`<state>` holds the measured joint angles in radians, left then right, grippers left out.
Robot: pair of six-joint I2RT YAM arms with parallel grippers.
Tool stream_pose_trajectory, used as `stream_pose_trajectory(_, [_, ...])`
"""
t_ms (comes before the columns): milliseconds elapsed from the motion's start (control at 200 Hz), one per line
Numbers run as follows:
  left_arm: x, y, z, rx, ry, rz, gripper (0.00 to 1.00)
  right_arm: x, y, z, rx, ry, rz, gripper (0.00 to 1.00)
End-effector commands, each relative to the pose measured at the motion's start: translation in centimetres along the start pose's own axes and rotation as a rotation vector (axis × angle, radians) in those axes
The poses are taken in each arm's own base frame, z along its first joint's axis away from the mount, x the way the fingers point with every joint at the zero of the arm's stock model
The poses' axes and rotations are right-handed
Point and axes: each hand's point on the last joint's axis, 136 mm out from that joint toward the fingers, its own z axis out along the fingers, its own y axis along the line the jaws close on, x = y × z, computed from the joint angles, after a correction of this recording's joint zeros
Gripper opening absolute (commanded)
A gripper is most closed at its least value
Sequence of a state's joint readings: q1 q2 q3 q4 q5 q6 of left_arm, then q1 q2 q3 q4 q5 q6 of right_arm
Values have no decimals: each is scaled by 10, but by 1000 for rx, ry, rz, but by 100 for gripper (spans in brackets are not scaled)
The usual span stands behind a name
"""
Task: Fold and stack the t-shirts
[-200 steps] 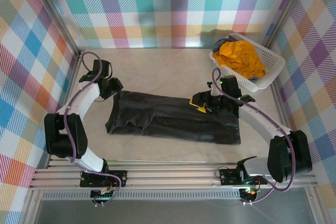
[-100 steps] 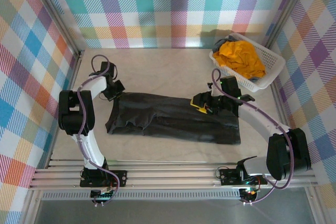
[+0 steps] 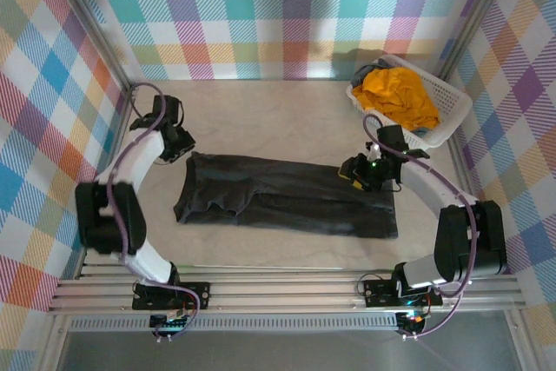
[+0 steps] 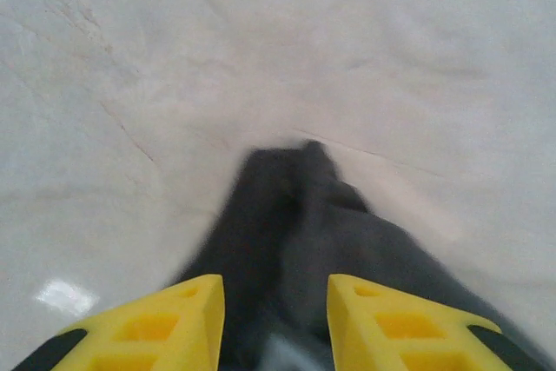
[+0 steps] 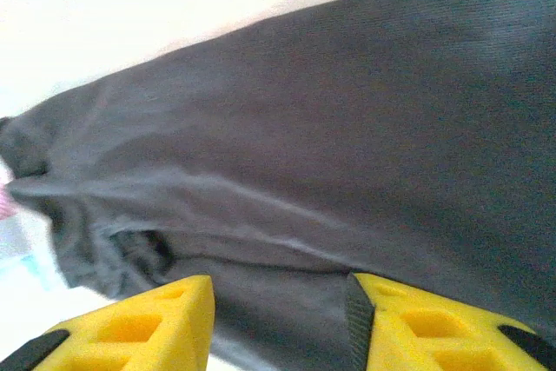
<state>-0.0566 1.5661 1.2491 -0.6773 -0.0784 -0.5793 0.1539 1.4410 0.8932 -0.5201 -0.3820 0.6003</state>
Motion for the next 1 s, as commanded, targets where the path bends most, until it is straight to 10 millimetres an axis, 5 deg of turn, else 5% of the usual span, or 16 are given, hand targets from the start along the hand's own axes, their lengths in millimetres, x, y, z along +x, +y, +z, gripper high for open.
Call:
stream_pose_trajectory(0, [79,-35,-20,125,138,-48,32,-7,-35,1,163,3,31,43])
stream_pose_trajectory(135, [149,-62,-1,139,230,-67,30,-19,-53,3,275,9,53,41])
stream_pose_trajectory(360, [165,-49,41,-2,207,-8,28,-24,-66,9,352,45,67,40])
stream_pose_trajectory(630, [219,-23,44,-18,297,-65,26,-9,-88,19,413,119,116,39])
stream_pose_trajectory(865, [200,-11,85,-124,320,-91,26,22,-88,34,389,203,139,38])
stream_pose_trajectory(995, [146,-39,106,-110,289,-64,26,49,-73,40,349,245,143,38])
